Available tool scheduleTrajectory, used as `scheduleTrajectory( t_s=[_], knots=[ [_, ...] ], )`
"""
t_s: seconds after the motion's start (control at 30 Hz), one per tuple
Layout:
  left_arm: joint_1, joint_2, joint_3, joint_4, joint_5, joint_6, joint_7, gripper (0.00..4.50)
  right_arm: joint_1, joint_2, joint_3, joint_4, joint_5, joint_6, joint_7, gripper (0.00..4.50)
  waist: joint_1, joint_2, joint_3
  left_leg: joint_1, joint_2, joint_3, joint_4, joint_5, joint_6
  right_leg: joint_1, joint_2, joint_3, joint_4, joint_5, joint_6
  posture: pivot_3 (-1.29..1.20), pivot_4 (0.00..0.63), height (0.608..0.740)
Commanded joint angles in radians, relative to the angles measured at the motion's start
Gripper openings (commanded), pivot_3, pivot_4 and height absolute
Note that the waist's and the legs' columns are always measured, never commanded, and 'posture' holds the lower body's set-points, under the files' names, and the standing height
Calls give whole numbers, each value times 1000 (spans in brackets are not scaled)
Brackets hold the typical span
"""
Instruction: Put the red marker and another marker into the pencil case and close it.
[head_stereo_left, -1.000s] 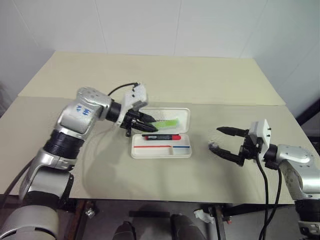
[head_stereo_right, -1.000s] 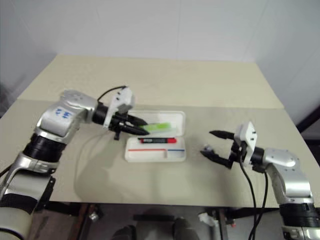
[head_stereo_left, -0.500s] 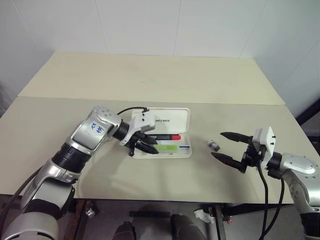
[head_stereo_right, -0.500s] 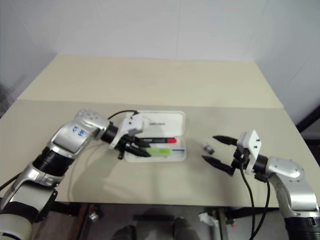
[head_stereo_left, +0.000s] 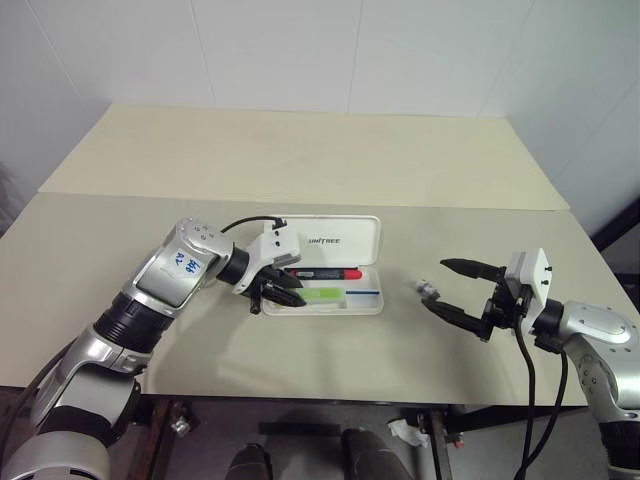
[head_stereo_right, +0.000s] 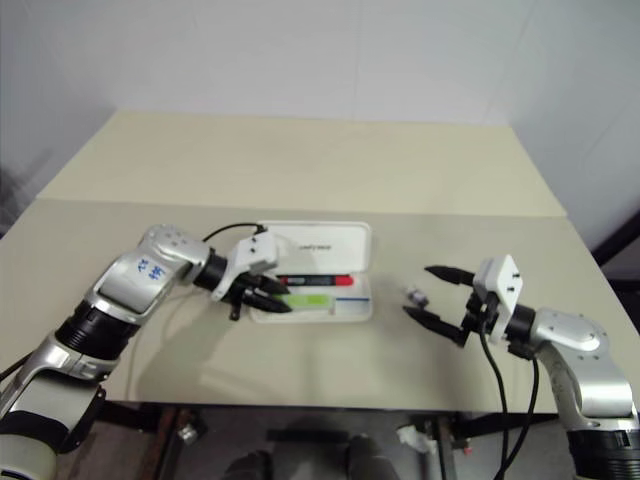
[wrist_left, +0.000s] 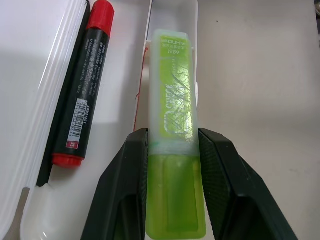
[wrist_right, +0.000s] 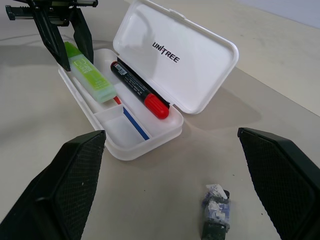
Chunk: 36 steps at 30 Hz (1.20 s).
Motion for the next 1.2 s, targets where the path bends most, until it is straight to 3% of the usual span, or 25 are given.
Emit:
scheduleTrajectory(
  t_s=[0.03,0.37,0.67,0.9,1.2],
  knots=[
    [-16,2,26,-16,-9,-8,-8,1124,-4,-14,-26,-10,10,-4,2,4500,0,0,0,0,0,0,0,0,0,0,0,0,0,0,0,0,150,740],
    [-12,-1,34,-35,-9,0,-1,4468,1,-15,-31,-10,9,-7,0,4500,0,0,0,0,0,0,0,0,0,0,0,0,0,0,1,0,150,740],
    [67,-19,170,-144,-109,-69,15,4488,-13,6,2,22,-58,-20,-59,4500,-1,0,0,0,0,0,0,0,0,0,0,0,1,1,2,0,150,740],
    [216,31,307,-196,-201,-147,-14,4488,-61,44,60,124,-179,-41,-158,4500,-4,0,0,1,0,0,1,0,0,0,0,0,2,1,0,0,150,740],
    [313,40,471,-144,-287,-288,-24,4488,-134,91,113,273,-250,-61,-202,4500,-2,0,0,1,0,1,3,0,0,1,0,1,1,1,-3,0,150,740]
  ],
)
